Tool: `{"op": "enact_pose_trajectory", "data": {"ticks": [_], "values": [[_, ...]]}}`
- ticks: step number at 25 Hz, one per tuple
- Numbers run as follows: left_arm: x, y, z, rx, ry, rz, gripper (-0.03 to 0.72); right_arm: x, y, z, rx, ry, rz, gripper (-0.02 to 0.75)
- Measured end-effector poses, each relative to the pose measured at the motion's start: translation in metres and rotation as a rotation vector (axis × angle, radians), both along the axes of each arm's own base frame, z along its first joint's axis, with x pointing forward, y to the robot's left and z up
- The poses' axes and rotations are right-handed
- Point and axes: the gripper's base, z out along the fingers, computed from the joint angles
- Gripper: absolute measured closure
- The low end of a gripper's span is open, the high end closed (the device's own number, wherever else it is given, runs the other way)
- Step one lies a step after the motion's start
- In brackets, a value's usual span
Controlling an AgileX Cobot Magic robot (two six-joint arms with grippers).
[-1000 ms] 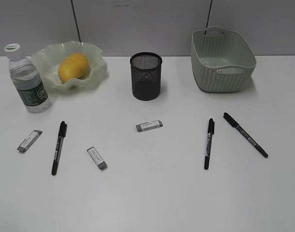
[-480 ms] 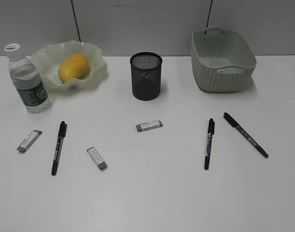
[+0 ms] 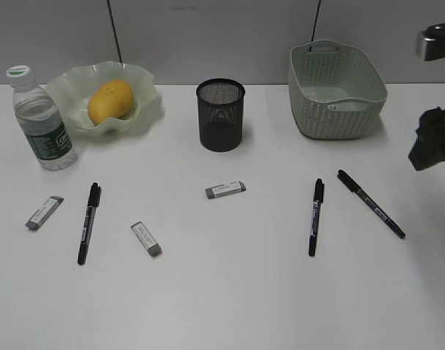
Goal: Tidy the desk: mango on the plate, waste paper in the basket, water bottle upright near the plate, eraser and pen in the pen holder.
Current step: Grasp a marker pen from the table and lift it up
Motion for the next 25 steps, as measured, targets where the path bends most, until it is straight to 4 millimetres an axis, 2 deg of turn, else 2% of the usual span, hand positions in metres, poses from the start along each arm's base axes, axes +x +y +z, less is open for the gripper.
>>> {"op": "enact_pose_trajectory", "data": {"ticks": [5,12,19,25], "values": [[0.000,0.000,0.000,0.000,0.000,0.000,0.176,0.053,0.009,-0.027,-0.022,0.098,0.013,0.168],[0.000,0.000,0.000,0.000,0.000,0.000,0.191,0.097,0.036,-0.063,-0.060,0.183,0.083,0.187],[0.000,0.000,0.000,0.001,0.000,0.000,0.191,0.125,0.056,-0.091,-0.077,0.247,0.116,0.245],[0.000,0.000,0.000,0.001,0.000,0.000,0.191,0.132,0.058,-0.120,-0.090,0.311,0.117,0.316]]}}
